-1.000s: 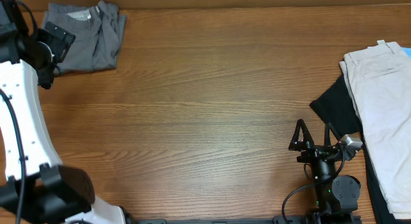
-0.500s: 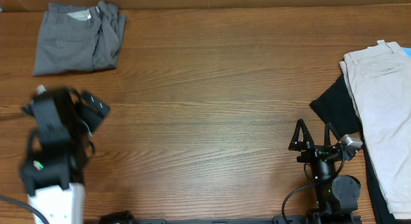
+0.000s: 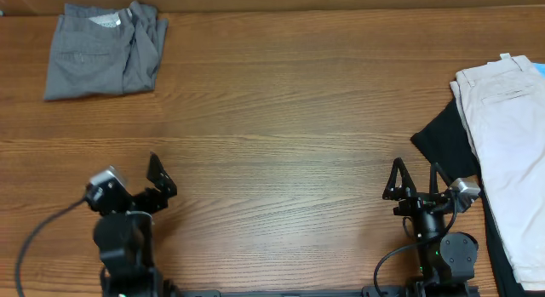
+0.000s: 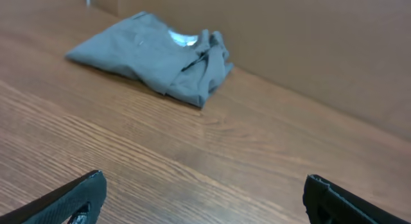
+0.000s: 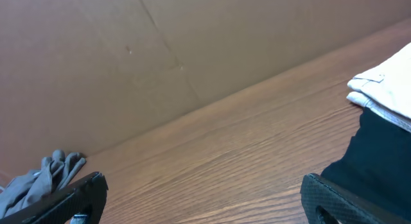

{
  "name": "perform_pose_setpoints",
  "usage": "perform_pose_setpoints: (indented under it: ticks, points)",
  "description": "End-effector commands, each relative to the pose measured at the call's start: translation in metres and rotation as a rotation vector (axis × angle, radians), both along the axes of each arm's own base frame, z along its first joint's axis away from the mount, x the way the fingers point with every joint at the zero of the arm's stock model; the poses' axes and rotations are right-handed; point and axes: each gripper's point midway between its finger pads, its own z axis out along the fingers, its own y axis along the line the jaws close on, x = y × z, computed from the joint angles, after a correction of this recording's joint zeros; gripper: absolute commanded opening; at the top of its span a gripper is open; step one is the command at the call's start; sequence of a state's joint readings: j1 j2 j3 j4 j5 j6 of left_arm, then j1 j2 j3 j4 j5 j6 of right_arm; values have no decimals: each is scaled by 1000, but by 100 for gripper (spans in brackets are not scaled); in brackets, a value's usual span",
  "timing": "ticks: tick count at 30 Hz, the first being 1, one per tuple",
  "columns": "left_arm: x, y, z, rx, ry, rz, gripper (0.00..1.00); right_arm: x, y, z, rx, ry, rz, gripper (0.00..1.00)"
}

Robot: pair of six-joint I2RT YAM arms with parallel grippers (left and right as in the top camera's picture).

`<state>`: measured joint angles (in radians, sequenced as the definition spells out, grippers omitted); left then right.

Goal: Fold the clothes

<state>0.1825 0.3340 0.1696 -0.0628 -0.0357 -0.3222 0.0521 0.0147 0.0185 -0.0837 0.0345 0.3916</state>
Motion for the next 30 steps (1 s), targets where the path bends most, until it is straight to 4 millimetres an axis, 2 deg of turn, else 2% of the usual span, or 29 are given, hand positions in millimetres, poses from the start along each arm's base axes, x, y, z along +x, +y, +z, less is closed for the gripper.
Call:
perform_pose_setpoints:
  ticks: [1, 5, 9, 13, 21, 30]
  points:
    - [-3, -7, -11, 91, -38, -50, 100, 0, -1, -2, -6, -4, -6, 100]
    - [-7, -9, -19, 95, -78, -55, 100, 0, -1, -2, -6, -4, -6, 100]
    - [-11, -12, -8, 145, -120, -70, 100, 0, -1, -2, -6, -4, -6, 100]
    - [-12, -25, -7, 205, -122, -146, 100, 0, -1, -2, -6, -4, -6, 100]
    - [-10, -45, -7, 219, -128, -225, 100, 0, -1, -2, -6, -4, -6, 100]
    - [-10, -46, -7, 218, -127, -227, 100, 0, -1, -2, -6, -4, -6, 100]
